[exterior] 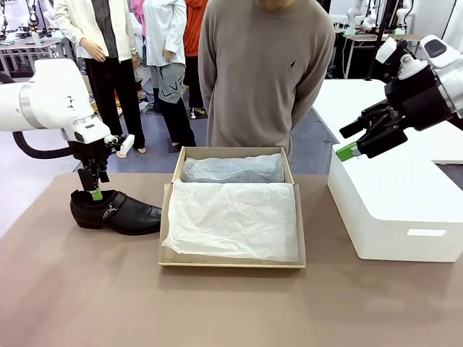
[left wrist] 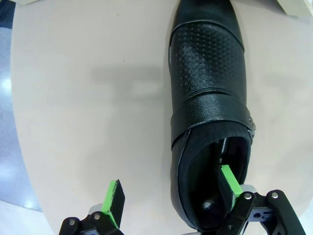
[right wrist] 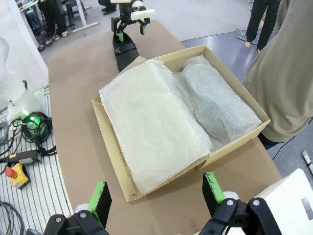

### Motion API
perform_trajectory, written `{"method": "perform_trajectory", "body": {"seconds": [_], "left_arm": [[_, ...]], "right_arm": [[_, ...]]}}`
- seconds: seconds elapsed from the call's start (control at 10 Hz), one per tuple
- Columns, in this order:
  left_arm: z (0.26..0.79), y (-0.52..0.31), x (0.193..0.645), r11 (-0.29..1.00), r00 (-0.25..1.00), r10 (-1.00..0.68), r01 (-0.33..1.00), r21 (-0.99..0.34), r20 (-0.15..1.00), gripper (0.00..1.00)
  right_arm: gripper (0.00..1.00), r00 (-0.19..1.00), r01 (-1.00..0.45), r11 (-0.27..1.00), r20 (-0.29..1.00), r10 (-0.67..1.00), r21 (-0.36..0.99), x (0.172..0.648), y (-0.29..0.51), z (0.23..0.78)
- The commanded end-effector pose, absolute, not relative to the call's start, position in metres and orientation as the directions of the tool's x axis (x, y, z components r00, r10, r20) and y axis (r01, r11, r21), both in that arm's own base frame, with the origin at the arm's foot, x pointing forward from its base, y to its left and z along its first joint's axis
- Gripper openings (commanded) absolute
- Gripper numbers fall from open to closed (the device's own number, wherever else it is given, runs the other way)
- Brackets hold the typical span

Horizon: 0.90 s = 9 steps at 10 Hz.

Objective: Pack the shoes into the box.
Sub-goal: Place the other shoe of the Shoes into the Shoes Box.

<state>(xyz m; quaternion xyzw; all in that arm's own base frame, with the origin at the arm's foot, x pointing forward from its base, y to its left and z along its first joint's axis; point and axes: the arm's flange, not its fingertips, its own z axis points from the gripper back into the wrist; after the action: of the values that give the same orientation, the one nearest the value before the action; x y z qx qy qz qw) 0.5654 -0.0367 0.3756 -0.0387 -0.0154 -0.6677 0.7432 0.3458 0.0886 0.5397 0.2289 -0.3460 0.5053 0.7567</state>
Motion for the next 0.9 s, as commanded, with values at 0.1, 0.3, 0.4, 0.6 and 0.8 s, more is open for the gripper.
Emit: {"method": "perform_trajectory", "body": {"seconds": [0.1,0.3,0.4,0.6,0.8], "left_arm": [[0.369,-0.034,0.569,0.127,0.129,-0.991,0.991,-0.051,0.042,1.0],[0.361,-0.033,0.571,0.114,0.116,-0.993,0.992,-0.061,0.032,1.0],[0.357,-0.032,0.571,0.113,0.115,-0.993,0.991,-0.071,0.026,1.0],[0.352,-0.033,0.573,0.097,0.099,-0.995,0.993,-0.069,0.031,1.0],[0.349,-0.035,0.576,0.069,0.071,-0.997,0.996,-0.064,0.034,1.0]], "right_arm": [[1.0,0.216,-0.933,0.36,0.776,0.593,-0.016,0.35,0.089,0.539],[1.0,0.216,-0.933,0.36,0.776,0.593,-0.016,0.35,0.089,0.539],[1.0,0.216,-0.933,0.36,0.776,0.593,-0.016,0.35,0.089,0.539],[1.0,0.216,-0.933,0.36,0.776,0.593,-0.016,0.35,0.089,0.539],[1.0,0.216,-0.933,0.36,0.776,0.593,-0.016,0.35,0.089,0.539]]}}
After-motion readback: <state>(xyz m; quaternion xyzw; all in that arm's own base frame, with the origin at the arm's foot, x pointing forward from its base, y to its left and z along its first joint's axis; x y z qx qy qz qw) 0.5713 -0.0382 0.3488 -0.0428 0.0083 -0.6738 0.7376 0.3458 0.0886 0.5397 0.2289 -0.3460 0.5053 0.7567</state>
